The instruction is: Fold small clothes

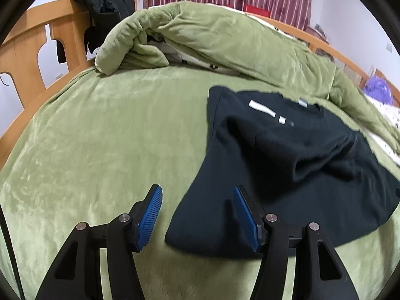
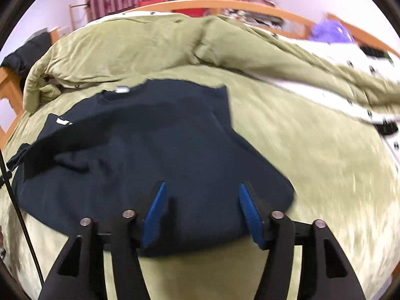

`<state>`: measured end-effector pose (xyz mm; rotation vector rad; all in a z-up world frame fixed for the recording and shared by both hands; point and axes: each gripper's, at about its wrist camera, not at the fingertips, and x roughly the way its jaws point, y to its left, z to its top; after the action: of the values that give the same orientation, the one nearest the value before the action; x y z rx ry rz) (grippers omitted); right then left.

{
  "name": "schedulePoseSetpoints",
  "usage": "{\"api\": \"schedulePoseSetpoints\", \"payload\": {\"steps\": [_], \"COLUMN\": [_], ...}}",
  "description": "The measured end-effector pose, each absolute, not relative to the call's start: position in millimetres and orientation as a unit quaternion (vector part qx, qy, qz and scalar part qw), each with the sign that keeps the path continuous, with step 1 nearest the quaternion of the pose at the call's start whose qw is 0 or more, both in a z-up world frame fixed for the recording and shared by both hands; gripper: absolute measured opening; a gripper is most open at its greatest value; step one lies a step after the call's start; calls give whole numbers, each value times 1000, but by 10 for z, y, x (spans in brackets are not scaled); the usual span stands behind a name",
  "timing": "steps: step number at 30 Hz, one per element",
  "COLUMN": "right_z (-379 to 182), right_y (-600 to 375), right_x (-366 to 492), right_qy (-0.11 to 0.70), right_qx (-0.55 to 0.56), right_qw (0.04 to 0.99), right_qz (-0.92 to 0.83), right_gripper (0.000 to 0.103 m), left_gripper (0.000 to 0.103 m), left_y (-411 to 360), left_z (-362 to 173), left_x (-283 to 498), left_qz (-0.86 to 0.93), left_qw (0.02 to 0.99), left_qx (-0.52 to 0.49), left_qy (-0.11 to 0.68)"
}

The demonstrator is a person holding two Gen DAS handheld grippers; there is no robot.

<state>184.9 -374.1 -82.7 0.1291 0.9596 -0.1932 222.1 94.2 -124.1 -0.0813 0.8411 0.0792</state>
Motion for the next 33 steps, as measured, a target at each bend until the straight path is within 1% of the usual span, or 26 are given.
{"api": "schedulePoseSetpoints", "payload": {"steps": [3,6,8,10,16,17,18,19,20,21,22,25,33], "right_z": [-1063,-1238,-1296,-1328,-1448,-1456,-1457,-1452,-1438,-1434,-1417,-1334,-1077], "right_y": [-3876,-3896,-3861,-3813,-3769,-3757,-3738,-3723,-3710,-3705,-3716,-3754,-3784], "right_x": [1753,1795,1834,1910,2052,2054,2059,2058,2053,2057,2052,2024,1790], "right_qy": [469,479,479,476,475,475,475,474,473,476,478,485,479], "right_qx": [79,67,50,38,19,14,6,1,-4,-6,-1,21,51], "right_qw": [873,869,870,871,872,873,874,874,874,872,871,867,870], "right_qz": [-104,-105,-110,-115,-116,-113,-108,-107,-113,-116,-117,-114,-106], "right_gripper": [62,62,63,66,65,63,53,36,22,13,8,5,5], "left_gripper": [57,57,57,57,57,52,42,37,27,21,20,18,17], "left_y": [934,921,903,886,866,864,861,847,842,830,794,763,791], "left_z": [-1347,-1454,-1515,-1563,-1647,-1653,-1659,-1648,-1637,-1618,-1593,-1518,-1247], "left_x": [2184,2175,2201,2242,2399,2420,2434,2438,2436,2425,2412,2354,2139], "left_qz": [35,24,17,15,6,6,4,1,2,2,1,-1,-13], "left_qw": [908,904,901,897,892,892,892,892,893,895,896,899,900], "left_qx": [-32,-30,-28,-28,-49,-53,-55,-59,-59,-59,-49,-29,-50], "left_qy": [416,426,434,440,449,449,450,448,446,443,442,438,433]}}
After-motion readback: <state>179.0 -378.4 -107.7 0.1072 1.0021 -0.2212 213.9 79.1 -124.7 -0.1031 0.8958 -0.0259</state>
